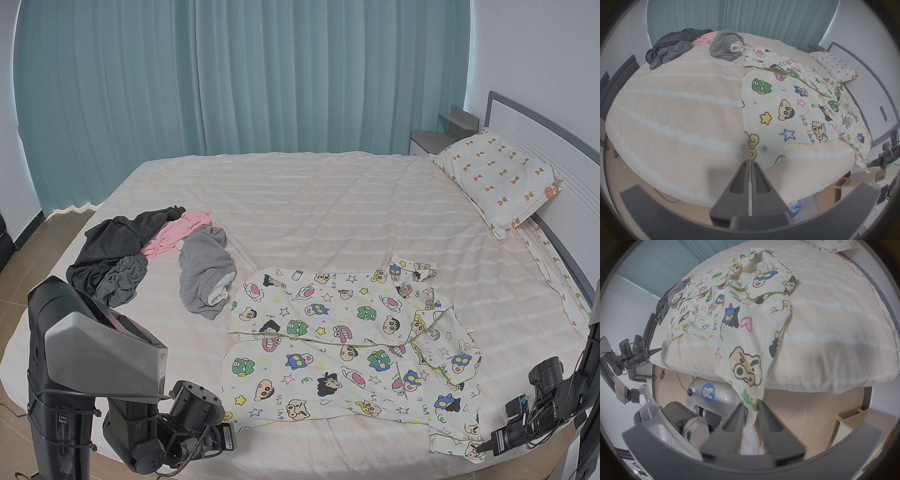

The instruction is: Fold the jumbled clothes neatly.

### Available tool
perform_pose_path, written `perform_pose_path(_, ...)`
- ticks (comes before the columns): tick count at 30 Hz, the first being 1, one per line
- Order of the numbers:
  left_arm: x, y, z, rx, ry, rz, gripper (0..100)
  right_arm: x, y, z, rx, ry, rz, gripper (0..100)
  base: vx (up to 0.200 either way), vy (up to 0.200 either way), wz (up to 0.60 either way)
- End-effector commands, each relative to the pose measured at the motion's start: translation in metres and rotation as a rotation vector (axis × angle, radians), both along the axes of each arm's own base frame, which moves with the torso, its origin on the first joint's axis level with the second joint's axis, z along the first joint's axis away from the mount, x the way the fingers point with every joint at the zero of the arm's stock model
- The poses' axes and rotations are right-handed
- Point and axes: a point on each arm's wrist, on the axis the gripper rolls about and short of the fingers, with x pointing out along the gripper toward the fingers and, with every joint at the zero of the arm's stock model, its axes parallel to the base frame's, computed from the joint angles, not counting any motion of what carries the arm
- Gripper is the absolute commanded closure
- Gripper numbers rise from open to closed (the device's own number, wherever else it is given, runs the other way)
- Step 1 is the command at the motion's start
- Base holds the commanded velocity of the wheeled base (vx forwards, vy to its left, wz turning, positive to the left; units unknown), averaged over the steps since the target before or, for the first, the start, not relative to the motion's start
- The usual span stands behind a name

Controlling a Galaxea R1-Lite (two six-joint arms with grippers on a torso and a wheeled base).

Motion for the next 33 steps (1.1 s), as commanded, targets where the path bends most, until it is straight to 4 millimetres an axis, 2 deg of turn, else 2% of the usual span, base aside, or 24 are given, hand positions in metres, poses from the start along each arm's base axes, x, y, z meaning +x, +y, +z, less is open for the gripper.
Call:
perform_pose_path(1,0.004,0.0,0.022,-0.14,-0.031,0.034,100,-0.004,-0.002,0.003,0.003,-0.012,-0.021,0,0.0,0.0,0.0)
perform_pose_path(4,0.004,-0.002,0.039,-0.28,-0.03,0.055,100,-0.002,-0.01,0.013,0.001,-0.094,-0.066,0,0.0,0.0,0.0)
perform_pose_path(7,0.004,-0.003,0.055,-0.416,-0.014,0.032,100,0.006,-0.019,0.033,0.024,-0.28,-0.104,0,0.0,0.0,0.0)
perform_pose_path(9,0.004,-0.002,0.058,-0.438,-0.014,0.025,100,0.009,-0.022,0.039,0.028,-0.335,-0.112,0,0.0,0.0,0.0)
perform_pose_path(10,0.007,0.001,0.063,-0.484,-0.022,0.006,100,0.02,-0.03,0.052,0.028,-0.448,-0.128,0,0.0,0.0,0.0)
perform_pose_path(12,0.008,0.003,0.066,-0.518,-0.033,-0.005,100,0.032,-0.037,0.062,0.034,-0.519,-0.142,0,0.0,0.0,0.0)
perform_pose_path(15,0.008,0.006,0.067,-0.575,-0.041,-0.001,100,0.057,-0.046,0.075,0.133,-0.584,-0.22,0,0.0,0.0,0.0)
perform_pose_path(17,0.006,0.007,0.066,-0.627,-0.037,0.005,100,0.082,-0.052,0.083,0.248,-0.596,-0.304,0,0.0,0.0,0.0)
perform_pose_path(20,0.002,0.009,0.066,-0.679,-0.036,-0.005,100,0.115,-0.058,0.074,0.316,-0.533,-0.393,0,0.0,0.0,0.0)
perform_pose_path(22,0.0,0.011,0.063,-0.703,-0.034,-0.017,100,0.144,-0.067,0.053,0.319,-0.466,-0.431,0,0.0,0.0,0.0)
perform_pose_path(23,0.0,0.011,0.063,-0.703,-0.035,-0.016,100,0.146,-0.068,0.05,0.318,-0.458,-0.436,0,0.0,0.0,0.0)
perform_pose_path(24,0.002,0.012,0.059,-0.704,-0.039,-0.008,100,0.162,-0.07,0.036,0.296,-0.429,-0.449,0,0.0,0.0,0.0)
perform_pose_path(25,0.002,0.012,0.058,-0.704,-0.039,-0.008,100,0.164,-0.07,0.036,0.293,-0.429,-0.45,0,0.0,0.0,0.0)
perform_pose_path(26,0.004,0.014,0.053,-0.7,-0.035,0.003,100,0.18,-0.065,0.024,0.257,-0.422,-0.456,0,0.0,0.0,0.0)
perform_pose_path(27,0.004,0.014,0.049,-0.693,-0.022,0.009,100,0.187,-0.061,0.021,0.244,-0.421,-0.465,0,0.0,0.0,0.0)
perform_pose_path(30,0.004,0.013,0.047,-0.689,-0.015,0.008,100,0.2,-0.047,0.027,0.291,-0.421,-0.498,0,0.0,0.0,0.0)
perform_pose_path(33,0.005,0.013,0.046,-0.688,-0.017,0.01,100,0.212,-0.015,0.027,0.344,-0.4,-0.468,0,0.0,0.0,0.0)
